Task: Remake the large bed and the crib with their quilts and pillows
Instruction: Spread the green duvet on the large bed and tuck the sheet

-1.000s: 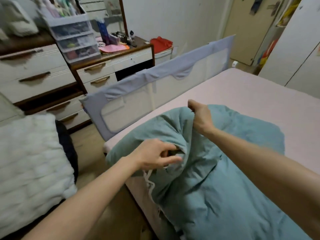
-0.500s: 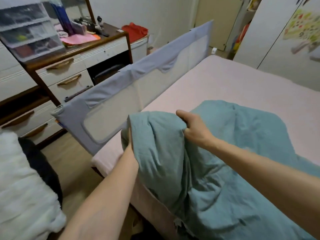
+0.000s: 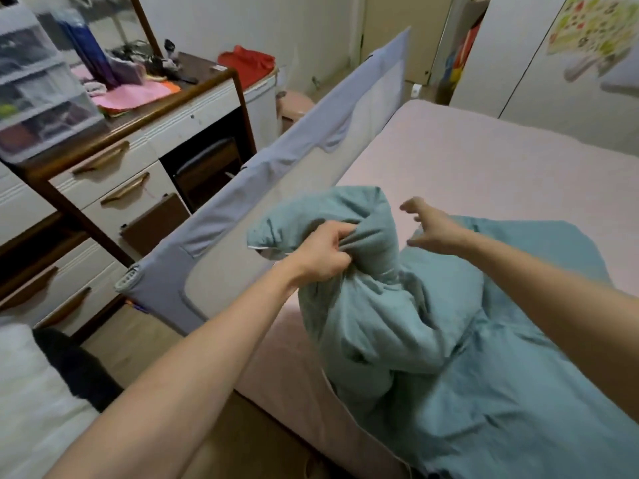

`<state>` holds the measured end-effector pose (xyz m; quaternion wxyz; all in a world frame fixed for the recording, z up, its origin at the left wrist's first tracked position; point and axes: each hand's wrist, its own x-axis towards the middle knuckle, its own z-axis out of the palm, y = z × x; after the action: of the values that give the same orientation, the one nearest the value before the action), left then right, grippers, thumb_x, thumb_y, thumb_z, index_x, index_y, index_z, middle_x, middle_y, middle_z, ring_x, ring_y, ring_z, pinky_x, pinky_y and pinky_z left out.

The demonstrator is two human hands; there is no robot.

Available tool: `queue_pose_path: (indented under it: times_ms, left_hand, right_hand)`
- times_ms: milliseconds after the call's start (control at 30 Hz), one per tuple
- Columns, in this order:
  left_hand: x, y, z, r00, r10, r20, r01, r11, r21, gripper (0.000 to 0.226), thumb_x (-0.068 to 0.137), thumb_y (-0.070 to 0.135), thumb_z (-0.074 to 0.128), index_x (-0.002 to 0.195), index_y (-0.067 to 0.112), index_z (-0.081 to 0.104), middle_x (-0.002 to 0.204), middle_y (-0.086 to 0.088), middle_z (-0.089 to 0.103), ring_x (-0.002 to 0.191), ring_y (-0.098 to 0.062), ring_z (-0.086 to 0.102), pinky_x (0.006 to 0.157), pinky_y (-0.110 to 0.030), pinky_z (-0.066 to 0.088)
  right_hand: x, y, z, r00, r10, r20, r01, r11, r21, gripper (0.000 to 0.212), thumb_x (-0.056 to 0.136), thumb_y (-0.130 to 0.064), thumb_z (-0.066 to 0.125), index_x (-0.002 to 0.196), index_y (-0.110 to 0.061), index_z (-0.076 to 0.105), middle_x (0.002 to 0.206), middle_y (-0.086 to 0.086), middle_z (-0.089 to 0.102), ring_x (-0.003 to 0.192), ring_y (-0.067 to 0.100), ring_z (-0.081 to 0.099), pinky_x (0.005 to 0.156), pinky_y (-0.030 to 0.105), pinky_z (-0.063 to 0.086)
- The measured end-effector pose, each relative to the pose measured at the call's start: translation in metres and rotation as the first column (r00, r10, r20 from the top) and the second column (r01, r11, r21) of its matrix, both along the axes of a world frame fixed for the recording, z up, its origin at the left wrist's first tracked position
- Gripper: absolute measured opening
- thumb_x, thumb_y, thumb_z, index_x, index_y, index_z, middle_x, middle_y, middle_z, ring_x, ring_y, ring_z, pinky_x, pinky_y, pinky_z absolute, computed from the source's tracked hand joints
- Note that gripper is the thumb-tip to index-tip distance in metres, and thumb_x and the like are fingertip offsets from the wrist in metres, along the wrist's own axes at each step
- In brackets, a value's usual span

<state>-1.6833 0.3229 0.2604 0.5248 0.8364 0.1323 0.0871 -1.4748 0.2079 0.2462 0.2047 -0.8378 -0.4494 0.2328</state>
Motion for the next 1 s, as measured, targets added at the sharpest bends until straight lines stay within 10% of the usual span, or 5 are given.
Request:
queue_pose_path:
  times_ms: [200,333,500,767,1000]
  left_hand:
    - [-0.022,0.005,0.002,0.936,-0.275,-0.22,0.299,0.95,0.085,0.041,0.06,-0.002,0.04,0.073,0.027,0.065,0.077,-0.002,0.069,0.077,-0.012,0.062,0.074,-0.041,0.053]
    - [-0.072,0.054,0.014,0.746,-0.362,-0.559,0.246,0.93,-0.275,0.035,0.08,0.018,0.075,0.115,0.022,0.07,0.117,0.005,0.069,0.112,-0.01,0.061,0.101,-0.03,0.047]
    - [-0.121,0.104,-0.01,0.698,0.59,-0.405,-0.608,0.787,0.099,0.038,0.083,0.048,0.067,0.09,0.011,0.072,0.087,-0.002,0.07,0.087,-0.014,0.06,0.071,-0.022,0.047]
    - [-0.101,0.071,-0.032,0.759,0.189,-0.623,-0.391,0.898,-0.204,0.042,0.07,0.054,0.077,0.1,0.027,0.064,0.1,0.014,0.069,0.1,-0.007,0.063,0.089,-0.024,0.047]
    - [-0.077,0.077,-0.009,0.631,0.369,-0.683,0.016,0.874,0.487,0.025,0.076,0.017,0.069,0.06,0.017,0.05,0.063,0.001,0.053,0.067,-0.024,0.053,0.055,-0.028,0.04]
  right_hand:
    - [-0.056,0.025,-0.012,0.838,0.219,-0.5,-0.207,0.975,0.081,0.039,0.088,0.007,0.059,0.119,-0.014,0.052,0.115,-0.006,0.054,0.106,0.011,0.053,0.088,0.019,0.041]
    - [-0.088,0.046,-0.037,0.973,0.21,-0.094,-0.178,0.946,0.272,0.023,0.077,-0.001,0.056,0.091,-0.016,0.067,0.094,0.002,0.071,0.092,0.017,0.061,0.069,0.024,0.046]
    - [-0.142,0.042,-0.048,0.71,0.402,0.578,-0.655,0.679,0.332,0.015,0.069,-0.014,0.051,0.077,-0.022,0.041,0.069,0.005,0.05,0.059,0.027,0.052,0.05,0.031,0.032]
    - [-0.141,0.025,-0.078,0.203,0.471,0.859,-0.978,0.137,0.157,0.011,0.095,-0.011,0.048,0.086,-0.017,0.046,0.074,0.002,0.05,0.056,0.018,0.044,0.054,0.029,0.036]
    - [-0.087,0.057,-0.098,0.541,0.691,0.479,-0.729,0.67,-0.144,0.058,0.073,-0.044,0.066,0.117,-0.011,0.05,0.11,0.006,0.057,0.111,0.028,0.054,0.103,0.034,0.028]
